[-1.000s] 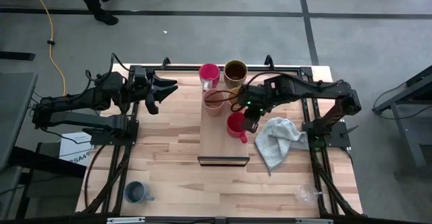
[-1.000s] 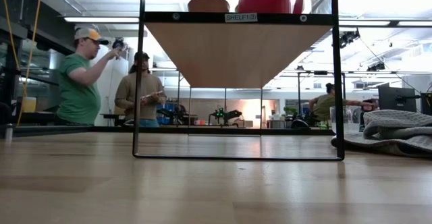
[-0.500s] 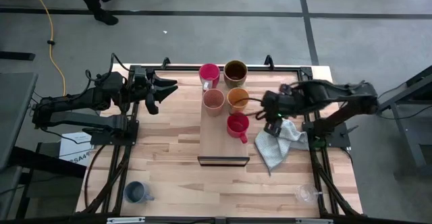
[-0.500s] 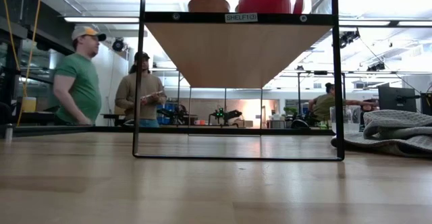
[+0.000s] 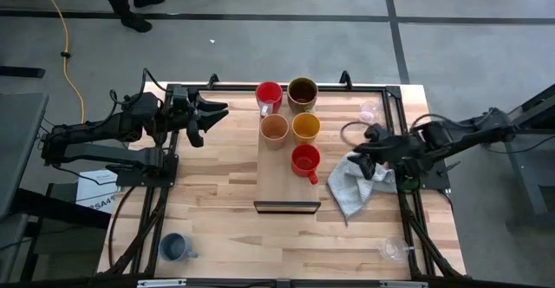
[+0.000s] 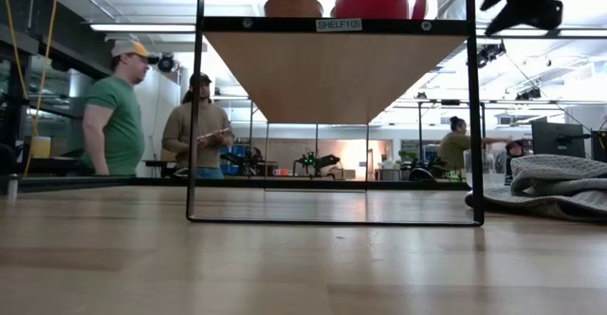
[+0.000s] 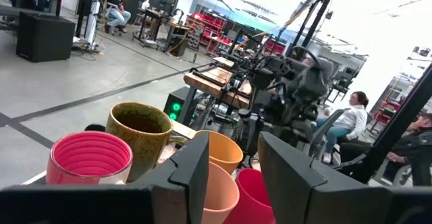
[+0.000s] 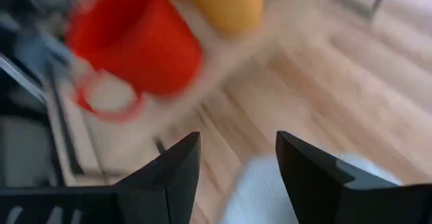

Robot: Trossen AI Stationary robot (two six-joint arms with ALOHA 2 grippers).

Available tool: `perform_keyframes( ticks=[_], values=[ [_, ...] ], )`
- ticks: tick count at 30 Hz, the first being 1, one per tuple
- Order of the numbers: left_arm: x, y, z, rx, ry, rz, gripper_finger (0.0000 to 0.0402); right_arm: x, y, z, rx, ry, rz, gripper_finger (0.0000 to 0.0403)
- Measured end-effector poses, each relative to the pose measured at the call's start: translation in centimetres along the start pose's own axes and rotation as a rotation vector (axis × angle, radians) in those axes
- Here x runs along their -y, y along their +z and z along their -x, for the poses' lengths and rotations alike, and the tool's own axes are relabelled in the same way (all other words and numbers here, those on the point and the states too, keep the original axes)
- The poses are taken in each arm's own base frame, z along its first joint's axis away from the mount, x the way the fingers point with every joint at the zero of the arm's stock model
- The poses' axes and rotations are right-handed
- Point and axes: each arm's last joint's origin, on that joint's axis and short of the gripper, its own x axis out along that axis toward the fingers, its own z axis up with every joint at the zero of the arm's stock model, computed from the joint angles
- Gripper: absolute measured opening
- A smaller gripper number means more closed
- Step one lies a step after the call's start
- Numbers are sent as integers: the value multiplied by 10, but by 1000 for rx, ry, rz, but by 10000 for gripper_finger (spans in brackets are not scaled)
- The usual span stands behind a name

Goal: Stack small to large cups/mugs on shelf
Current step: Put the top transparent mug on the shelf

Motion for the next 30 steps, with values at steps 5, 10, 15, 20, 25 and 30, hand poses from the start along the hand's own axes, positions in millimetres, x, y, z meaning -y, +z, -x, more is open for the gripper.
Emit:
perform_keyframes(
  ticks=[5, 10, 15, 20, 25, 30],
  values=[
    [0, 0, 0, 0, 0, 0, 117, 9, 7, 14, 353, 72, -37, 186],
    [0, 0, 0, -1, 0, 0, 117, 15, 11, 21, 592, 86, -41, 185],
    [0, 0, 0, -1, 0, 0, 117, 18, 7, 19, 589, 87, -57, 185],
    [0, 0, 0, 0, 0, 0, 117, 20, 8, 18, 642, 20, -128, 185],
    [0, 0, 0, 1, 4, 0, 117, 35, 12, 12, 787, -214, -367, 185],
    [0, 0, 0, 2, 7, 0, 117, 64, 12, -4, 738, -443, -524, 185]
  ],
)
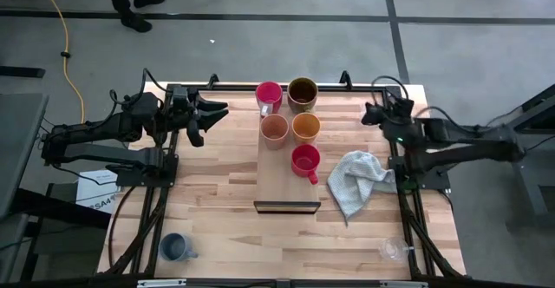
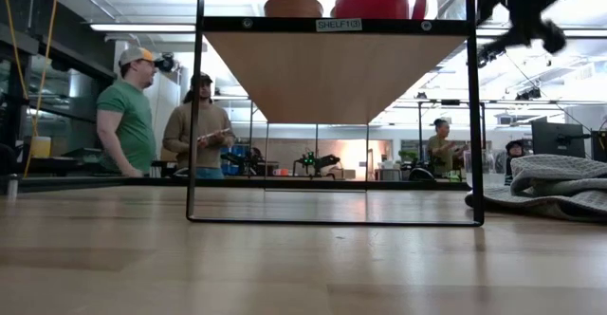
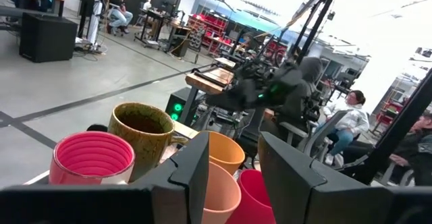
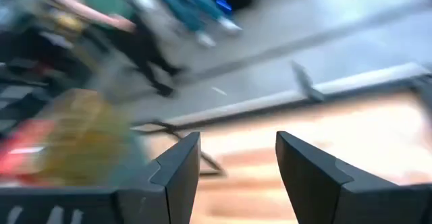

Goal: Stack small to large cups/mugs on shelf
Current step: Put the top transparent mug on the shelf

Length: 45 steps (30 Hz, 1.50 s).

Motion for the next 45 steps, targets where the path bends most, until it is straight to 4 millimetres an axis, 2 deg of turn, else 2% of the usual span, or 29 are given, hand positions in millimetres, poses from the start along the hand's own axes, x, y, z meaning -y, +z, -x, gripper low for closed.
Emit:
perform_keyframes(
  ticks=[8, 12, 18, 23, 30, 38, 41, 45],
  values=[
    [0, 0, 0, 0, 0, 0, 117, 38, -7, -40, -304, -494, -31, 185],
    [0, 0, 0, 0, 0, 0, 117, 45, -7, -60, -341, -623, -74, 185],
    [0, 0, 0, 0, 0, 0, 117, 48, -4, -92, -308, -685, -122, 185],
    [0, 0, 0, 0, 0, 0, 117, 56, -3, -115, -376, -710, -146, 185],
    [0, 0, 0, 1, -1, 0, 117, 71, -5, -134, -434, -813, -168, 185],
    [0, 0, 0, 1, -1, 0, 117, 79, -9, -149, -454, -843, -193, 184],
    [0, 0, 0, 1, -1, 0, 117, 81, -11, -152, -469, -859, -189, 170],
    [0, 0, 0, 1, -1, 0, 117, 82, -14, -155, -495, -864, -160, 121]
  ],
)
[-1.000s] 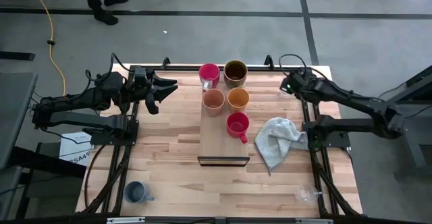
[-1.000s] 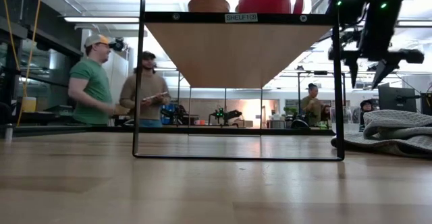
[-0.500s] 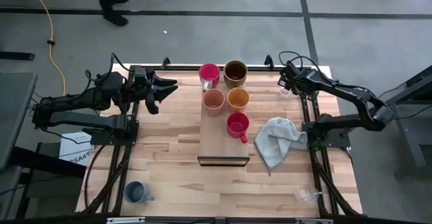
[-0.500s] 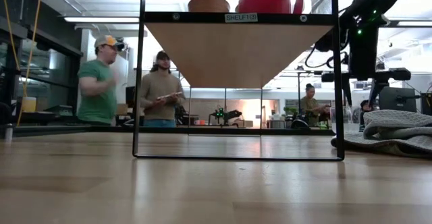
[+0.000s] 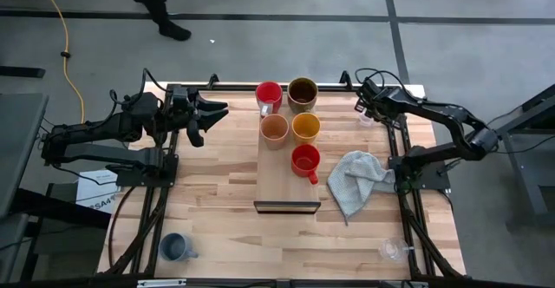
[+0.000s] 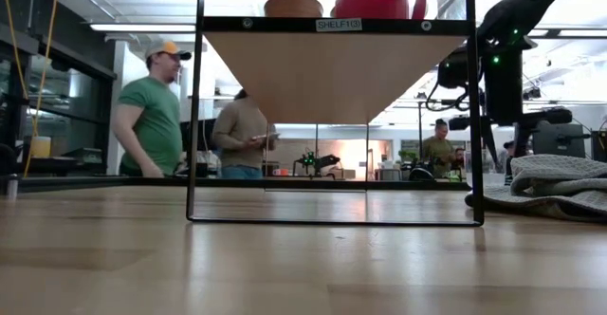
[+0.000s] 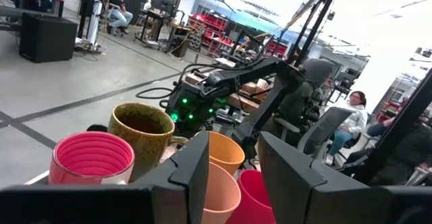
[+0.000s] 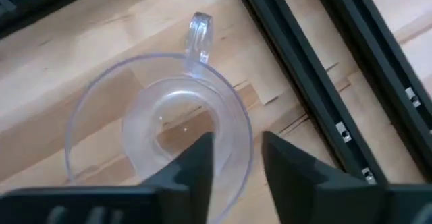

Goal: Stack small to large cups/mugs on shelf
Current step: Put the top transparent mug on the shelf

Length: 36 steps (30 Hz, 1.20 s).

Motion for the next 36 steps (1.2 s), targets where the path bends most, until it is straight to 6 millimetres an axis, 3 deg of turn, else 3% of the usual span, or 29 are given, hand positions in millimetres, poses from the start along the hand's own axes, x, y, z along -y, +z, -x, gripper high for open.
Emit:
perform_keyframes(
  ticks=[6, 13, 16, 27, 31, 36],
  values=[
    [0, 0, 0, 0, 0, 0, 117, 1, 2, 3, 34, 1, 113, 18],
    [0, 0, 0, 0, 0, 0, 117, 16, 6, 35, 117, 136, 167, 2],
    [0, 0, 0, 0, 0, 0, 117, 24, 9, 66, 178, 259, 203, 2],
    [-1, 0, 0, 7, 18, 0, 117, 54, 17, 219, 453, 922, 526, 1],
    [-1, 0, 0, 7, 18, 0, 117, 48, 10, 252, 473, 1155, 666, 0],
    [-1, 0, 0, 9, 22, 0, 117, 19, -17, 275, 406, 1421, 839, 0]
  ],
)
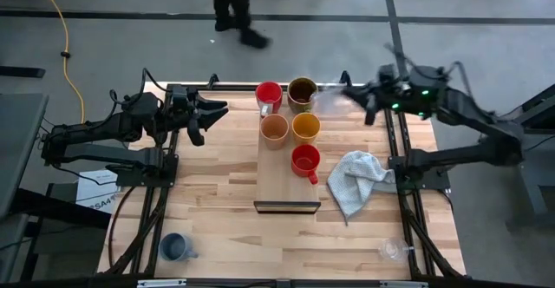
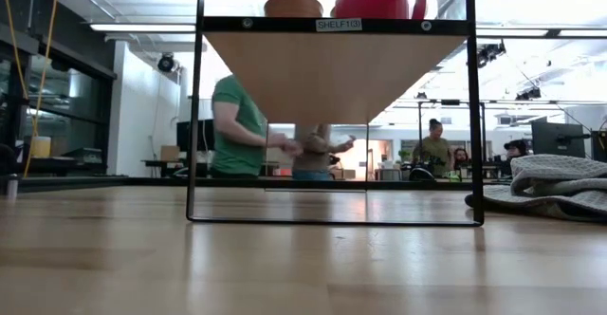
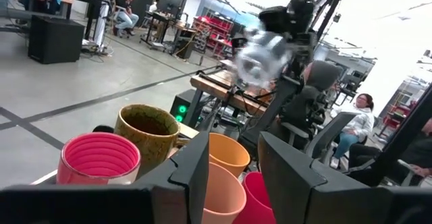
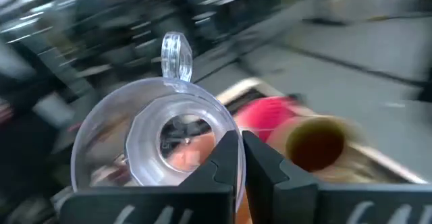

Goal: Stack small to large cups/mugs on shelf
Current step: Put the top transparent mug on the shelf

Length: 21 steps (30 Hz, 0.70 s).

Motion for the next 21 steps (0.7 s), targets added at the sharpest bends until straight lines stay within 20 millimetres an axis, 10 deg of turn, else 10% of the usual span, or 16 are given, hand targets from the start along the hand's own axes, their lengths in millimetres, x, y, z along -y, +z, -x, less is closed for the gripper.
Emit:
perform_keyframes(
  ticks=[9, 21],
  values=[
    [0, 0, 0, 1, 2, 8, 117, -66, -19, -52, -277, 525, 19, 0],
    [0, 0, 0, 1, 2, 8, 117, -102, -62, -85, -683, 481, 37, 0]
  ],
)
